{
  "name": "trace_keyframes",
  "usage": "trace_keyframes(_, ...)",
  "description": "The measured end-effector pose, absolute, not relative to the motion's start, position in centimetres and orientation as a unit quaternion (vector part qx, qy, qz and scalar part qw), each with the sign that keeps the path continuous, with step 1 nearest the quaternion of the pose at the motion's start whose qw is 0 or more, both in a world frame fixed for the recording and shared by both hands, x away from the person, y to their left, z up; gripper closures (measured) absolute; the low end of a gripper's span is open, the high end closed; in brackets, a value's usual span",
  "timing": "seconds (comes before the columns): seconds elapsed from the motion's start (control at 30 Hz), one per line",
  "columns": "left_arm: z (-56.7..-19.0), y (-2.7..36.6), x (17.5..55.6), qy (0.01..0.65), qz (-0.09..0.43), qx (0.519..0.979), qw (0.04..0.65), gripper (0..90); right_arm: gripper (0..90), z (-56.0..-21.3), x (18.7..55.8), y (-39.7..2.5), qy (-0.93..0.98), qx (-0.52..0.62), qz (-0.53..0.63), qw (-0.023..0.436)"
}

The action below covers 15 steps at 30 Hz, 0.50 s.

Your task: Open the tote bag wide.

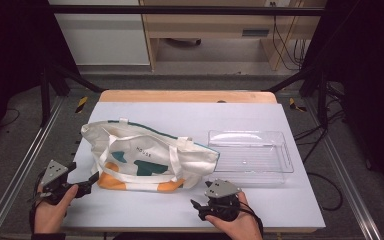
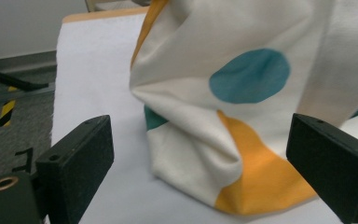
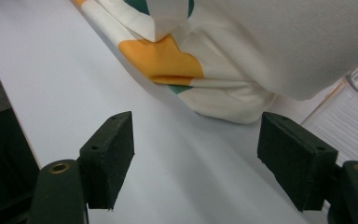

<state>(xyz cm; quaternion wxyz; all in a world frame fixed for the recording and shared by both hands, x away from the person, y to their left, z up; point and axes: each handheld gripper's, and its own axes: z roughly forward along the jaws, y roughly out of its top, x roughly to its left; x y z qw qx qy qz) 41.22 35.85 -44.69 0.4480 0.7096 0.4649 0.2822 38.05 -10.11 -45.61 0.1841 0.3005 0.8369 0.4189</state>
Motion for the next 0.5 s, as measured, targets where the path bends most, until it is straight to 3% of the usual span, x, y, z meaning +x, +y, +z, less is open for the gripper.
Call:
trace_keyframes(0.3, -40.4, 36.0, 41.3, 0.443, 0.307, 0.700, 0.468, 9.1, 31.3, -44.7, 37.6, -10.9, 0.831, 0.294, 0.436, 0.181)
trace_keyframes(0.5, -36.2, 35.7, 43.0, 0.409, 0.297, 0.718, 0.479, 12.7, 40.3, -40.6, 37.5, -10.7, 0.831, 0.272, 0.449, 0.184)
